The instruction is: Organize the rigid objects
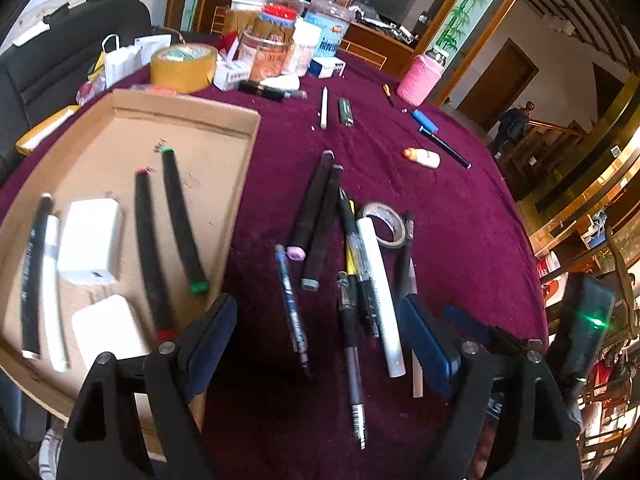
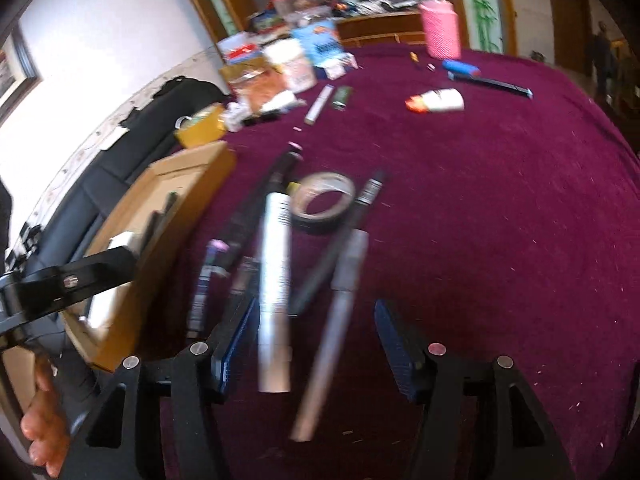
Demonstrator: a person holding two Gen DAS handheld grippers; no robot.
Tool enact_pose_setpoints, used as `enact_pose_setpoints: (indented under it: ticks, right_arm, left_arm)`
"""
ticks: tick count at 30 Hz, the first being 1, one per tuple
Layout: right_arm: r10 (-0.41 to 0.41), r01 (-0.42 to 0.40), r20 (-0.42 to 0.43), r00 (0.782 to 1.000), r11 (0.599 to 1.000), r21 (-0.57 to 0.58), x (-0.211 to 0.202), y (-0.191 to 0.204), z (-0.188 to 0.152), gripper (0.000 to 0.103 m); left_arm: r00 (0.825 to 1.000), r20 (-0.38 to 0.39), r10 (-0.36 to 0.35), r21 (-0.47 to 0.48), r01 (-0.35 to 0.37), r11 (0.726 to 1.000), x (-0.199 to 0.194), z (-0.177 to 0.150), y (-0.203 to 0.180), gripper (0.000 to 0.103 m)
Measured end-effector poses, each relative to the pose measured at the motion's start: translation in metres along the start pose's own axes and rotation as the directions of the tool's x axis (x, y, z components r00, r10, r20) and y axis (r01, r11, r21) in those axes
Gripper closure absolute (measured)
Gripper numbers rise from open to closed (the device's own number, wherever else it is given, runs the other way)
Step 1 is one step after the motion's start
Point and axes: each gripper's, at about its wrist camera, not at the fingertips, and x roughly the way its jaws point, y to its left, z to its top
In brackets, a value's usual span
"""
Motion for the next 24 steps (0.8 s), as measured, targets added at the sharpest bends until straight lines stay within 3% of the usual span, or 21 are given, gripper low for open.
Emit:
enact_pose_setpoints:
  ticks: [7, 13, 14, 24]
  right_arm:
    - [0.006, -0.007, -0.022, 1.0, 1.0, -0.028, 0.02, -0.001, 0.011, 0.039]
    - [-0.04, 0.032, -0.051, 0.998, 0.988, -0.153, 0.038, 0.018, 0.016, 0.012]
    - [-0.068, 0.059, -0.047, 0.997, 0.983, -0.171, 0.041, 0.02, 0.015, 0.0]
    - [-0.077, 0.067, -0.06, 0.995, 0.985, -0.159, 0.041, 0.015, 0.016, 0.0]
  left_arm:
    - [0.999, 0.015, 0.031, 0.016, -0.031, 0.999, 0.006, -0.002, -0.01, 0.02]
    - [0.999, 0.022, 0.031, 0.008, -0.031, 0.999, 0.009, -0.003, -0.008, 0.02]
    - [0.999, 0.023, 0.029, -0.001, -0.029, 1.0, 0.009, -0.002, -0.006, 0.02]
    - [1.0, 0.014, 0.018, -0.03, -0.017, 0.999, 0.008, -0.009, 0.004, 0.02]
